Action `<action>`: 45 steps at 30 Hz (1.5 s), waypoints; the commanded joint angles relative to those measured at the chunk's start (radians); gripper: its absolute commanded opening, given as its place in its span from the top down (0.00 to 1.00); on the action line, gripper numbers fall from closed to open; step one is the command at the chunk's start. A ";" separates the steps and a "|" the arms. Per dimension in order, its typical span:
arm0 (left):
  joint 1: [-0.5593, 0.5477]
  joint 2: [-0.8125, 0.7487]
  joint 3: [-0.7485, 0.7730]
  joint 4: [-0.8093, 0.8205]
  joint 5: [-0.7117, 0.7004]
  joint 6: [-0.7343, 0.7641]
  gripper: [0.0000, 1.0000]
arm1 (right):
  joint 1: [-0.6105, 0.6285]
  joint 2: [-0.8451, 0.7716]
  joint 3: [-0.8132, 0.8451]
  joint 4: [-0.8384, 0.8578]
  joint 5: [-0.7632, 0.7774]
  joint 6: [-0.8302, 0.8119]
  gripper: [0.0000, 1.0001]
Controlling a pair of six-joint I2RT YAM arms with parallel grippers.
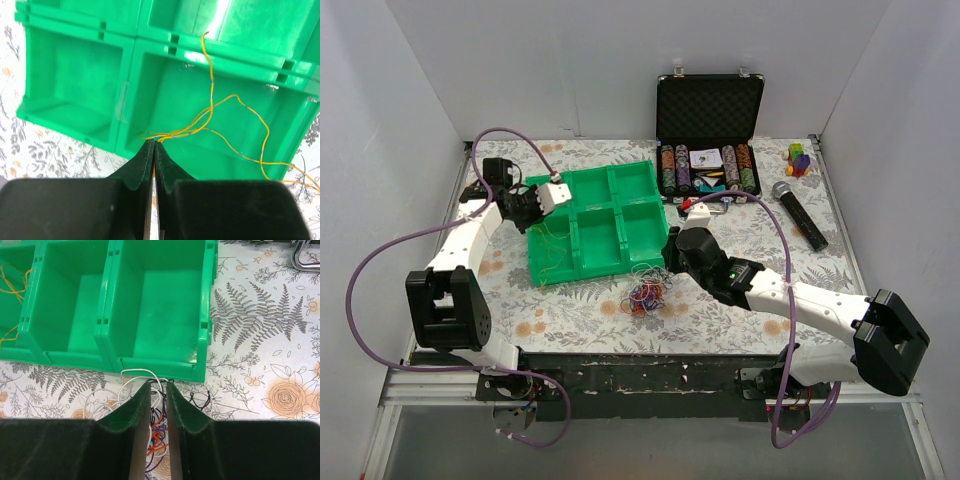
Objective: Untangle the cables
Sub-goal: Place the cable in the bin.
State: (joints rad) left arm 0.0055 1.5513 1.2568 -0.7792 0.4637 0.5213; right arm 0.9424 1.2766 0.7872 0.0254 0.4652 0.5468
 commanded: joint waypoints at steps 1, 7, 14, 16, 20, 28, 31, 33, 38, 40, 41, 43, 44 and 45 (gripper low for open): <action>0.037 -0.074 -0.059 0.015 0.010 0.055 1.00 | -0.005 -0.017 -0.008 0.028 0.004 0.010 0.74; 0.048 -0.082 -0.102 0.057 -0.028 0.078 1.00 | -0.005 -0.010 -0.006 0.027 0.001 0.015 0.74; 0.045 -0.086 -0.143 0.144 -0.066 0.072 1.00 | -0.005 -0.005 -0.008 0.030 0.003 0.018 0.74; 0.047 -0.091 -0.164 0.173 -0.101 0.085 1.00 | -0.005 0.001 -0.003 0.031 -0.002 0.018 0.74; 0.048 -0.103 -0.204 0.196 -0.152 0.120 1.00 | -0.005 0.013 0.004 0.031 -0.007 0.021 0.74; 0.033 -0.135 -0.201 0.213 0.038 0.037 1.00 | -0.005 0.023 0.006 0.033 -0.011 0.030 0.74; 0.013 -0.138 -0.203 0.224 0.099 -0.016 0.98 | -0.005 0.024 0.007 0.031 -0.011 0.030 0.74; 0.010 -0.135 -0.206 0.218 0.127 -0.038 0.98 | -0.005 0.024 0.010 0.028 -0.008 0.031 0.74; -0.059 -0.128 -0.256 0.212 0.124 -0.044 0.96 | -0.005 0.021 0.014 0.022 -0.008 0.031 0.74; -0.074 -0.128 -0.284 0.227 0.110 -0.049 0.95 | -0.005 0.018 0.015 0.021 -0.007 0.030 0.74; -0.078 -0.128 -0.296 0.236 0.102 -0.052 0.95 | -0.005 0.017 0.018 0.019 -0.004 0.030 0.74; -0.085 -0.123 -0.316 0.254 0.083 -0.053 0.95 | -0.005 0.015 0.020 0.015 -0.002 0.028 0.74; -0.087 -0.119 -0.324 0.271 0.070 -0.056 0.95 | -0.004 0.015 0.021 0.016 0.000 0.028 0.74; -0.088 -0.112 -0.332 0.288 0.053 -0.066 0.95 | -0.005 0.013 0.023 0.013 -0.002 0.027 0.74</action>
State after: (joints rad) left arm -0.0753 1.4601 0.9482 -0.5503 0.5388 0.4801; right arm 0.9424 1.3003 0.7872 0.0254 0.4496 0.5720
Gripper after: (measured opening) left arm 0.047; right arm 0.260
